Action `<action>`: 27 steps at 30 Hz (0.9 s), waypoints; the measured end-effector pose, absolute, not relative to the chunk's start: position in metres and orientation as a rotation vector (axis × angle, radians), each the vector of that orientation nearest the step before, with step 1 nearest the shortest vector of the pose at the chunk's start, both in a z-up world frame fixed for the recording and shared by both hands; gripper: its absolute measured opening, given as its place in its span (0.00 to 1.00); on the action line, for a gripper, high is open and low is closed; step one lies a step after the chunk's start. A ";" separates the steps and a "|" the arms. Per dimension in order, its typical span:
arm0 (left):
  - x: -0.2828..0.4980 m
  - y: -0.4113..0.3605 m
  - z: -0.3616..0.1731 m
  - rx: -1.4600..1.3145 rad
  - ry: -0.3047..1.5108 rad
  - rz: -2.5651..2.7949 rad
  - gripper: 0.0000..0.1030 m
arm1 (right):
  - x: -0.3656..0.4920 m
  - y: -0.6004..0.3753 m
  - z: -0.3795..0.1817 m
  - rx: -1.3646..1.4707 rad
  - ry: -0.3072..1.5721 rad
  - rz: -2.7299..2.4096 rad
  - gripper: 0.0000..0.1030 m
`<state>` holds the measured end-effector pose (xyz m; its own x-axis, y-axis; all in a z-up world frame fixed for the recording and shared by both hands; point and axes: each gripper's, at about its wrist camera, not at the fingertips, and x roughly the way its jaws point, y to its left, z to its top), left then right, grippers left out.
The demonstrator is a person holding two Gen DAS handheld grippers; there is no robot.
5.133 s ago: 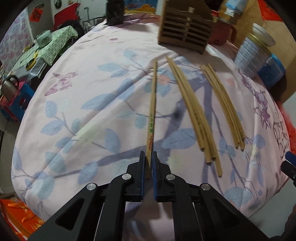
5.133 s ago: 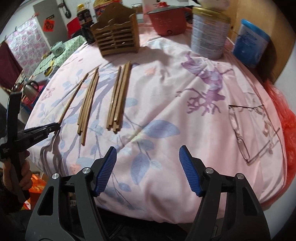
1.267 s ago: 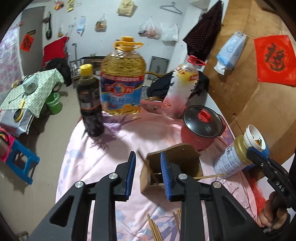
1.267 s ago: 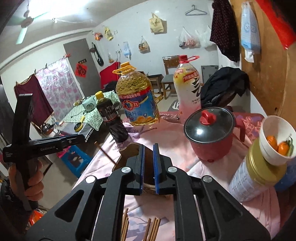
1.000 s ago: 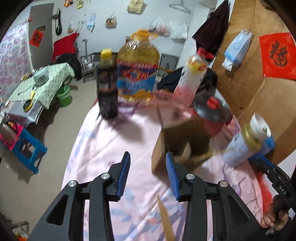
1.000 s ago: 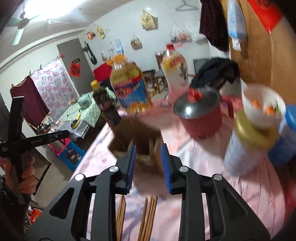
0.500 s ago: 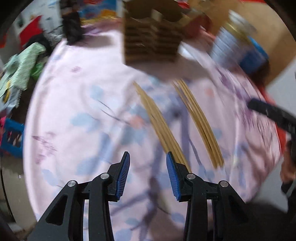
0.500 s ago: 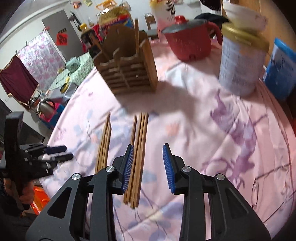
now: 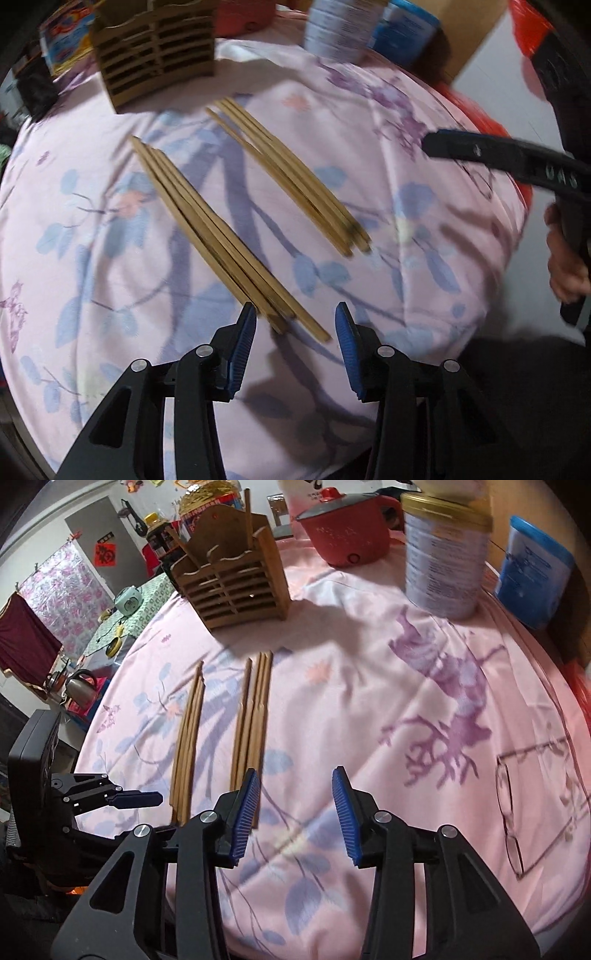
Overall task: Organize utensils
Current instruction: 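Move both open tools back over the remaining chopsticks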
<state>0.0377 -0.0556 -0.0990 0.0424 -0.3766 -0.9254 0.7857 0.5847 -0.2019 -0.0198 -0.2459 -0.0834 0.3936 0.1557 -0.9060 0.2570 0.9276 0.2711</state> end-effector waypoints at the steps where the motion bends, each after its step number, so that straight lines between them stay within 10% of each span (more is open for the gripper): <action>1: 0.032 -0.055 -0.102 0.436 1.230 -0.949 0.43 | -0.023 -0.246 -0.084 0.401 1.178 -0.070 0.43; 27: 0.092 -0.010 -0.114 0.269 1.196 -0.716 0.41 | -0.020 -0.228 -0.086 0.370 1.176 -0.014 0.43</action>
